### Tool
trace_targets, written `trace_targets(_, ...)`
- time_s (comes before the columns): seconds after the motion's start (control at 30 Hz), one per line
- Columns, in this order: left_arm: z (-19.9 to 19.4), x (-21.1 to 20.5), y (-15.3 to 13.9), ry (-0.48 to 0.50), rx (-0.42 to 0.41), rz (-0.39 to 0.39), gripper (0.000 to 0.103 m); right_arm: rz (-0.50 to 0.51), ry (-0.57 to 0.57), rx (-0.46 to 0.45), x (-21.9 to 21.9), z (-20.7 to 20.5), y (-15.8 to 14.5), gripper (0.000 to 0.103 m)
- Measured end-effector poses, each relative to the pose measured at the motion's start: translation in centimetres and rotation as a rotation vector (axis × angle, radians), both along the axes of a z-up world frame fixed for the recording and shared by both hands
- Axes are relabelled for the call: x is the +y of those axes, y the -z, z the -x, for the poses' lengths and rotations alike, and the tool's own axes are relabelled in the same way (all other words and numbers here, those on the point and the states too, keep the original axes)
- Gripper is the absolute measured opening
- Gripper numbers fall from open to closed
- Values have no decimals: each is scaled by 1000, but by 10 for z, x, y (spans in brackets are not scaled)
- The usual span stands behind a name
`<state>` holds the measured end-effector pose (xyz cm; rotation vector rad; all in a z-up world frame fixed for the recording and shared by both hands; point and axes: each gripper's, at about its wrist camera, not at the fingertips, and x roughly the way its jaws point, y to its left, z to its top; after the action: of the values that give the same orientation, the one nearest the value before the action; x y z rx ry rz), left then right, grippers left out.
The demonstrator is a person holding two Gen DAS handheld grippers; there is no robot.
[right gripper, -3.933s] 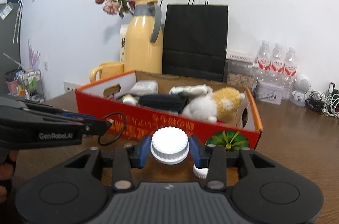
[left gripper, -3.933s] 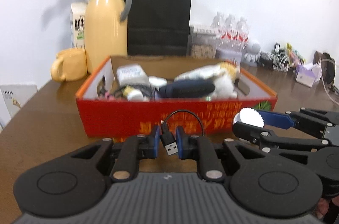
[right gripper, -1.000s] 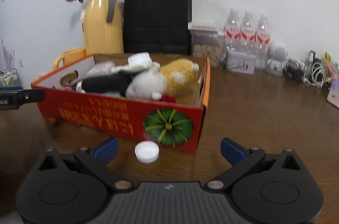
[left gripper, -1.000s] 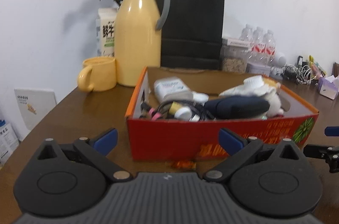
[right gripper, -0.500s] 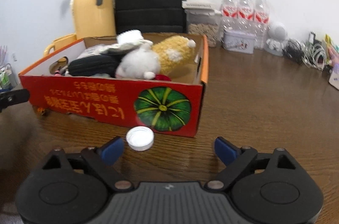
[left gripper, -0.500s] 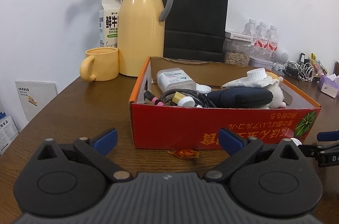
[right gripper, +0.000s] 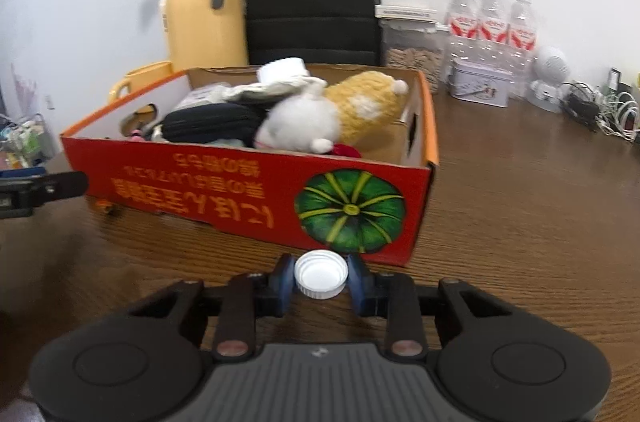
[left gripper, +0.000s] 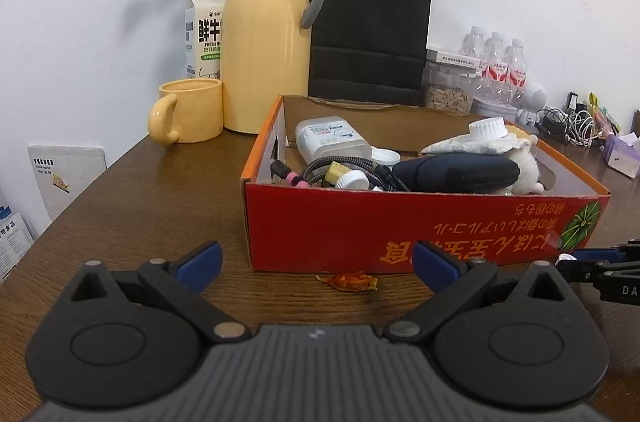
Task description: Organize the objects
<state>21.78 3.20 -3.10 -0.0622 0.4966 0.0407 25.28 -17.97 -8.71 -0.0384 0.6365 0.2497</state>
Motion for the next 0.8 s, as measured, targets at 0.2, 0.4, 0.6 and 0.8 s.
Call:
trace_targets(0.2,-4,-2,4,-3,26,-14,103,14,-9,-47,3,7,-4,27)
trace_targets(0.4,-11,-1,8,-8,68,-1,103,17,-25,-70,5,11,-6,27)
trace_targets(0.6,-25,-3,13,-27,127,7,103,21,-45,-82,9,14,-7,27)
trace_targets(0.8,-35,-9,18,-31,183,2,103,24,-50,-84,10,15,-7,27)
